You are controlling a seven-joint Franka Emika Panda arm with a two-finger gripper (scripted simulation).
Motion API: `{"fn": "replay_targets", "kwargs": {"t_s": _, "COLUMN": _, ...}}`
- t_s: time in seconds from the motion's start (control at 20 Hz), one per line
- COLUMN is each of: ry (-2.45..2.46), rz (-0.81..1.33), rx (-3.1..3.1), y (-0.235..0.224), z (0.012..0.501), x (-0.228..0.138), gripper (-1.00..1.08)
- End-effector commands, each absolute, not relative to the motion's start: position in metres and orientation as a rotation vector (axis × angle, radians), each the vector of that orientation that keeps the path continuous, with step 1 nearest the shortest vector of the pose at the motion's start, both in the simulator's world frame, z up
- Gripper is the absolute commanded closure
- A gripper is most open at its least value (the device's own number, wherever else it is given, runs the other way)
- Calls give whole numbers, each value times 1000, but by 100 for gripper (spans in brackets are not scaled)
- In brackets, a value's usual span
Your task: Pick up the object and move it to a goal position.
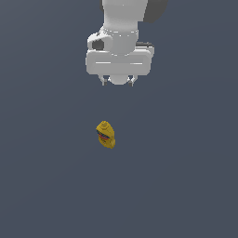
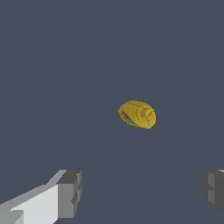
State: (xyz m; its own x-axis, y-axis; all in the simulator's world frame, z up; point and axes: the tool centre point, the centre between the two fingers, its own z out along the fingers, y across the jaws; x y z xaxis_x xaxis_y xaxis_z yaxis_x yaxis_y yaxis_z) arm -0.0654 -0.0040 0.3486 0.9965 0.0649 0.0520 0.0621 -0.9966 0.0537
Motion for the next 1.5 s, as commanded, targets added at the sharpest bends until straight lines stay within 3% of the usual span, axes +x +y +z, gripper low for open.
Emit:
{"fn": "replay_targets", "kwargs": {"t_s": 0.0, "ry": 124, "rz": 81, "rx": 3086, "y": -5, "z": 346, "x": -64, "gripper": -92}}
{"fn": "replay_targets", "kwargs": {"t_s": 1.45, "ry": 977, "rz": 19, "rx": 2963, "y": -42, "z": 269, "x": -25, "gripper": -92}}
